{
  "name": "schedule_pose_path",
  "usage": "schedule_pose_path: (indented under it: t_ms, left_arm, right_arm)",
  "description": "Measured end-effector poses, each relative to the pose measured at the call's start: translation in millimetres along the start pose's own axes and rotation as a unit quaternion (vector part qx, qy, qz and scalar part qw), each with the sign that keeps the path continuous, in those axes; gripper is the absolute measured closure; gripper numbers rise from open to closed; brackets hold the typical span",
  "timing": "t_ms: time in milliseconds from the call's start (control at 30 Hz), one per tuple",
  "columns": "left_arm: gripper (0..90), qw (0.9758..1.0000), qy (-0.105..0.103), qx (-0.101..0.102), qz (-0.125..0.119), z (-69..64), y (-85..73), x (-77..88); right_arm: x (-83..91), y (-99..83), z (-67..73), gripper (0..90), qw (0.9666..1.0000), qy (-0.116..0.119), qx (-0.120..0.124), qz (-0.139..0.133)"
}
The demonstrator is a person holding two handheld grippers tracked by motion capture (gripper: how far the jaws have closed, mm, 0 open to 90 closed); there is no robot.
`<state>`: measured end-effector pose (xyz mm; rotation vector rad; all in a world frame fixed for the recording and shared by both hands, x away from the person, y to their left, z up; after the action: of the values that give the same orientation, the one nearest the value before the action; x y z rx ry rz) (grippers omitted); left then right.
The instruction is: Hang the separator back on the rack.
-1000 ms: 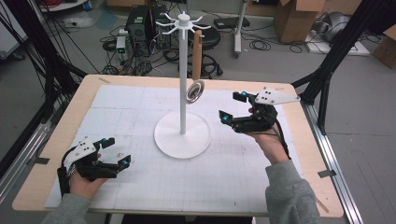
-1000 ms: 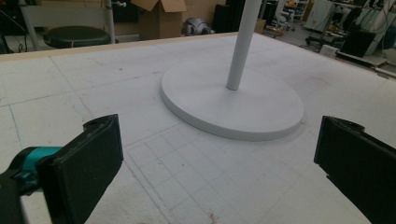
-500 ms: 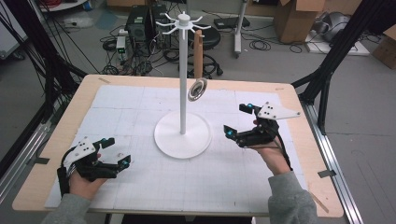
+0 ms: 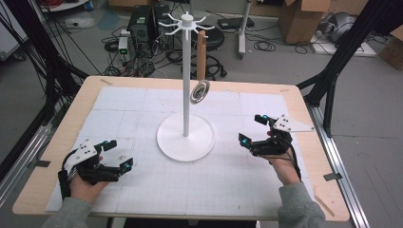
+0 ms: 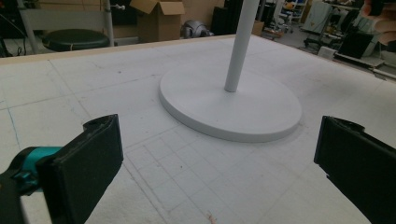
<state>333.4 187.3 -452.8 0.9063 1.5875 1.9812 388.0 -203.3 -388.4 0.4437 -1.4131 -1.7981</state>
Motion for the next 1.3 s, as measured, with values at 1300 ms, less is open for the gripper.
schedule_pose_path:
  t_ms: [1300]
  left_arm:
    - [1.8,1.0,0.005,-0.001,-0.003,3.3,0.5,1.7]
  right_arm:
    - [68.1,-34.8,-62.1,1.2,0.9993,-0.03,-0.024,-0.003]
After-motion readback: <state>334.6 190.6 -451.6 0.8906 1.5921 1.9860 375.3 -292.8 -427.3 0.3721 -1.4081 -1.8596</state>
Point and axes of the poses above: each handheld gripper's, and its own axes: x roughly backward along the jaws, y roughly out of its top, z roughly to its left, the point moved 10 cm from there along -x, roughly forward along the jaws, and after that the axes turned 15 degrees about -x, right-handed, at the moved point
